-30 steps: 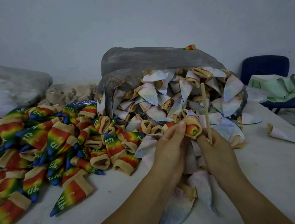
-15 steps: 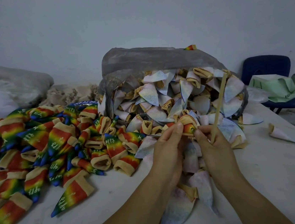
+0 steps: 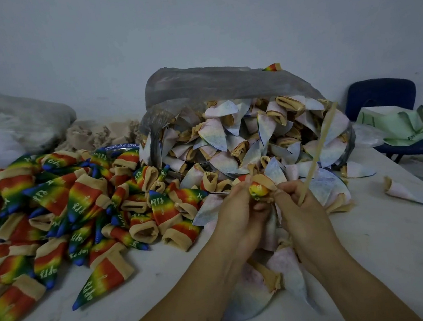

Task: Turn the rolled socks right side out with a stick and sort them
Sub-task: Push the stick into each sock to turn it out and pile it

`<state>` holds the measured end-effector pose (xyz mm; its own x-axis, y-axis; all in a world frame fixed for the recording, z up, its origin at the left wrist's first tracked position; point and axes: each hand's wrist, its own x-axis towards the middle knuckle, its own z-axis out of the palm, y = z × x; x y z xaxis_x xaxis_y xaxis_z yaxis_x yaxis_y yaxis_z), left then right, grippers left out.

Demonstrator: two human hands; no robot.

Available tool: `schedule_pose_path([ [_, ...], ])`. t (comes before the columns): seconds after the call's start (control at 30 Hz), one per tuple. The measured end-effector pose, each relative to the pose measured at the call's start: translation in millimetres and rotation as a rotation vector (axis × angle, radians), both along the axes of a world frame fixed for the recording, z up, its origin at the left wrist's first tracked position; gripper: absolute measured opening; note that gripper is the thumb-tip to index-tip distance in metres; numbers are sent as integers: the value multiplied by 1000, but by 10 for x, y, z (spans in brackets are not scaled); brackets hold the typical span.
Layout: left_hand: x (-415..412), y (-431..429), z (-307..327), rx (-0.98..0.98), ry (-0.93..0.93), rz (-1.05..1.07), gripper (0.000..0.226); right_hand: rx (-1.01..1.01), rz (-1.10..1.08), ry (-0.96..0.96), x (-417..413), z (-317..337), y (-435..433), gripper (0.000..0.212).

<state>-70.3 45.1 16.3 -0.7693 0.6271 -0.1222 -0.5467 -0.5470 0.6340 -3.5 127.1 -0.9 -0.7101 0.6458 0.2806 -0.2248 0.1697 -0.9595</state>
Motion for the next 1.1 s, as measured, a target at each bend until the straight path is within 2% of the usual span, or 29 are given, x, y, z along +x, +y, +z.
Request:
schedule_pose_path([
  [0.07,-10,7,-14,-35,34,37,18,-32,2,5,12,17,5,5],
  [0.23,-6,15,-90,-194,216,139,30,273,-26,14,73,93,-62,15],
  [0.43,12,-1,-117,-267,349,222,38,744,-190,-120,74,67,26,22],
  [0.67,-13,4,-117,-336,427,252,34,820,-164,-172,77,96,20,17],
  [0.73,-12,5,-127,-375,469,252,32,717,-166,-198,70,86,18,11],
  [0.77,-12,1,-136,-395,506,256,32,577,-164,-214,66,87,19,14],
  [0.87,-36,-13,-147,-544,698,299,34,-86,-28,-136,75,143,30,30],
  [0.93,-38,-11,-146,-549,720,307,32,-396,136,11,89,177,33,38],
  [1.0,-22,1,-135,-500,621,277,33,-523,245,81,90,189,31,39],
  [1.1,-9,8,-116,-467,436,191,39,-528,305,76,95,178,16,34],
])
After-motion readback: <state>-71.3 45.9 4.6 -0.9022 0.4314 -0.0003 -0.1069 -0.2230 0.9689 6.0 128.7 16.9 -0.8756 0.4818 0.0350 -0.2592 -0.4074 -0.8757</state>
